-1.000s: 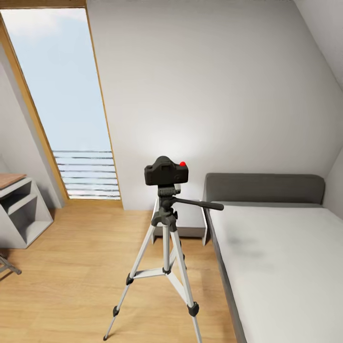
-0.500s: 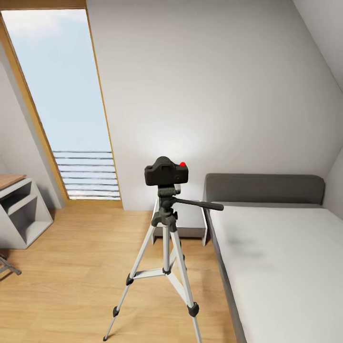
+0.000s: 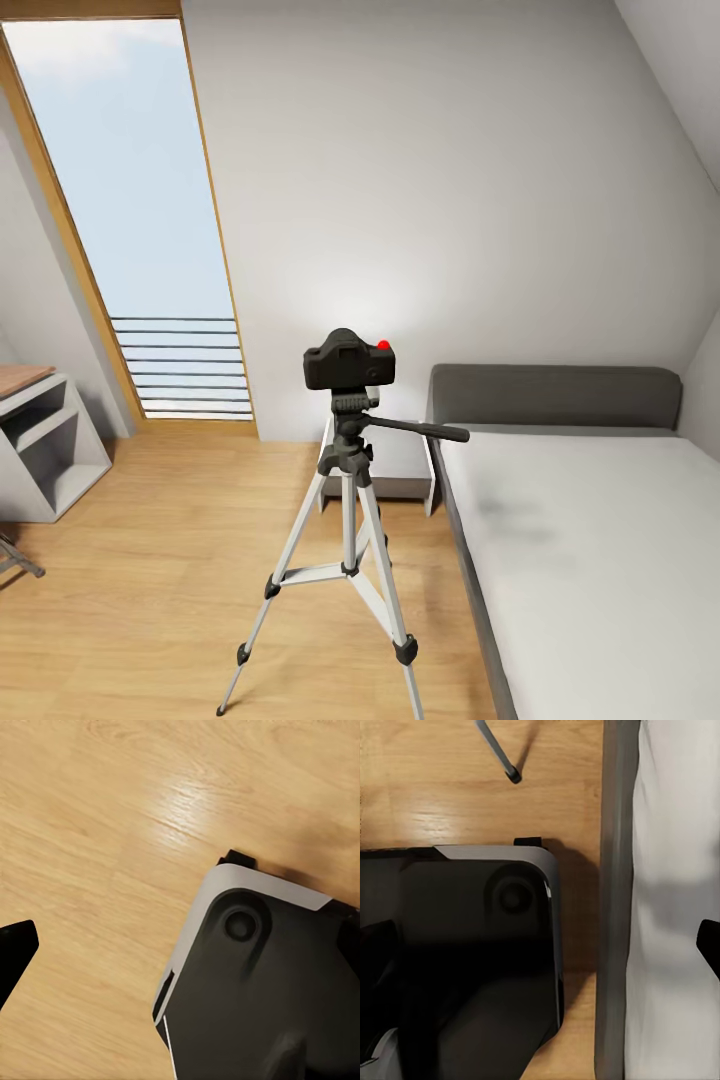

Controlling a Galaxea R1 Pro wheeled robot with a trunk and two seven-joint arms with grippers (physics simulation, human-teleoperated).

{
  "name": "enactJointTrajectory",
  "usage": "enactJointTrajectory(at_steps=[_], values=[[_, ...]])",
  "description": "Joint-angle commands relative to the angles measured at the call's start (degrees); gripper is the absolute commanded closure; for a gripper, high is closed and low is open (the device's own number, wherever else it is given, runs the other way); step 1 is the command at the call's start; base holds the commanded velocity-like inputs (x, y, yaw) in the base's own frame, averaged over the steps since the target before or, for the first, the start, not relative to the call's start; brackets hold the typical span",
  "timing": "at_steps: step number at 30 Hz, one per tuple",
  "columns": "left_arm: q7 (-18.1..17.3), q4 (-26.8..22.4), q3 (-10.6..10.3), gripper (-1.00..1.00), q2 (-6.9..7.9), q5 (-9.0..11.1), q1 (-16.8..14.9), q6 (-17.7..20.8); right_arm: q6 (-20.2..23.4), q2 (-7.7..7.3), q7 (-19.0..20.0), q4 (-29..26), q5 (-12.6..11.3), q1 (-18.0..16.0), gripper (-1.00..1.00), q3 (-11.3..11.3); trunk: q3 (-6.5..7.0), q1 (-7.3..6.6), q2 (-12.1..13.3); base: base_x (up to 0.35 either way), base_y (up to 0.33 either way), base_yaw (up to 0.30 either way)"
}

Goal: Attach the digital camera to the camera tripod in the bedroom.

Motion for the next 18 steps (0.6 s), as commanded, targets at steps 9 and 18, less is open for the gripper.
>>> enactJointTrajectory(at_steps=[9, 18], values=[[0.12, -0.04, -0.44, -1.0, -0.01, 0.3, -0.05, -0.15, -0.33, -0.04, 0.26, 0.21, 0.1, -0.13, -1.0, -0.47, -0.13, 0.03, -0.12, 0.0, 0.0, 0.0], [0.12, -0.05, -0.21, -1.0, -0.05, 0.1, -0.05, -0.15, -0.33, -0.03, 0.26, 0.18, 0.25, -0.08, -1.0, -0.41, -0.13, 0.03, -0.12, 0.0, 0.0, 0.0]])
